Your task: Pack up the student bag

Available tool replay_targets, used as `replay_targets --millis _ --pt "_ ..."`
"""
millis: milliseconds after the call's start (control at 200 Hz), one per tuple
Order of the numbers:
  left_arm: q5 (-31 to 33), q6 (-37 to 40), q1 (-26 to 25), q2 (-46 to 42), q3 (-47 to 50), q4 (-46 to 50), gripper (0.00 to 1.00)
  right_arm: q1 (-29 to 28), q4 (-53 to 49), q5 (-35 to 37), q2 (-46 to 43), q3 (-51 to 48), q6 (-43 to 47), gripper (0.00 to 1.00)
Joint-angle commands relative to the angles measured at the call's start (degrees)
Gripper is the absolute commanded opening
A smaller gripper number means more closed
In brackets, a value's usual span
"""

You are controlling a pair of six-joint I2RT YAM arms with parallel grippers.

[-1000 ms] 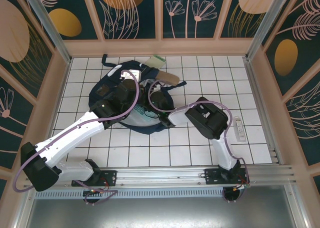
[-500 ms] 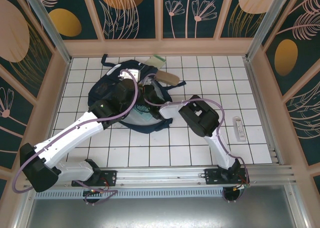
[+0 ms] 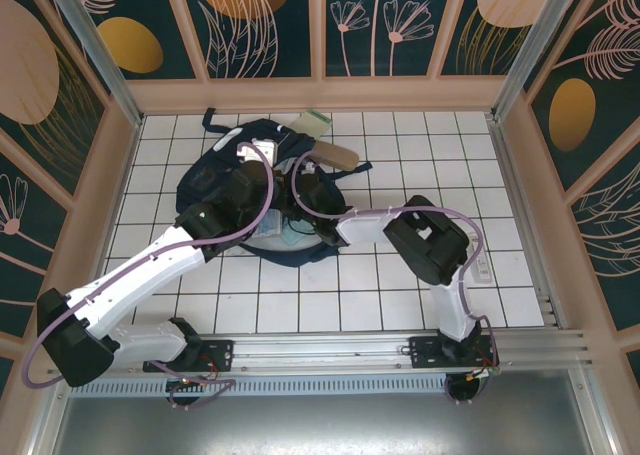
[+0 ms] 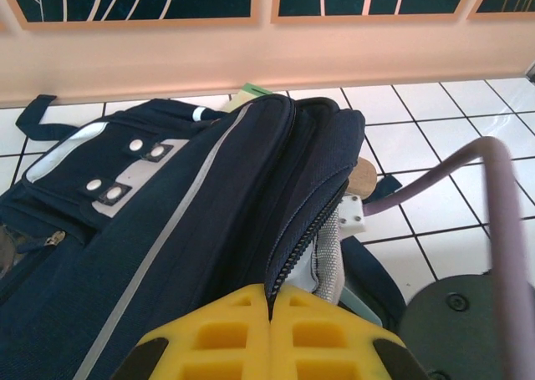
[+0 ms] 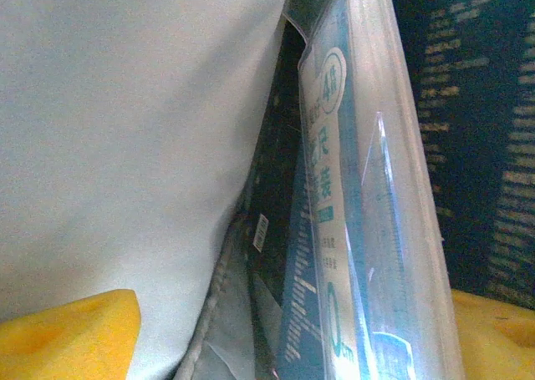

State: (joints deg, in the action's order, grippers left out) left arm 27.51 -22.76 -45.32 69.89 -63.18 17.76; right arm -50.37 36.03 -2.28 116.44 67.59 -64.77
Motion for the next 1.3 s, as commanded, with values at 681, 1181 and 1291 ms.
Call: replay_targets --millis 681,1181,1291 --pt "3.15 -0.70 -0.29 -4.28 1.33 -3.30 0.00 -0.63 -21.83 10.37 -17.44 -7.83 18.48 0.91" --pt "9.22 -3.31 -0.28 -9.99 4.71 2.34 0.00 13.62 -20.44 6.75 -29.82 -18.52 33.07 0.93" --pt "8.68 -3.59 -0.26 -10.05 4.98 2.59 0.00 18.63 -20.45 -0.77 -25.65 -15.14 40.92 0.93"
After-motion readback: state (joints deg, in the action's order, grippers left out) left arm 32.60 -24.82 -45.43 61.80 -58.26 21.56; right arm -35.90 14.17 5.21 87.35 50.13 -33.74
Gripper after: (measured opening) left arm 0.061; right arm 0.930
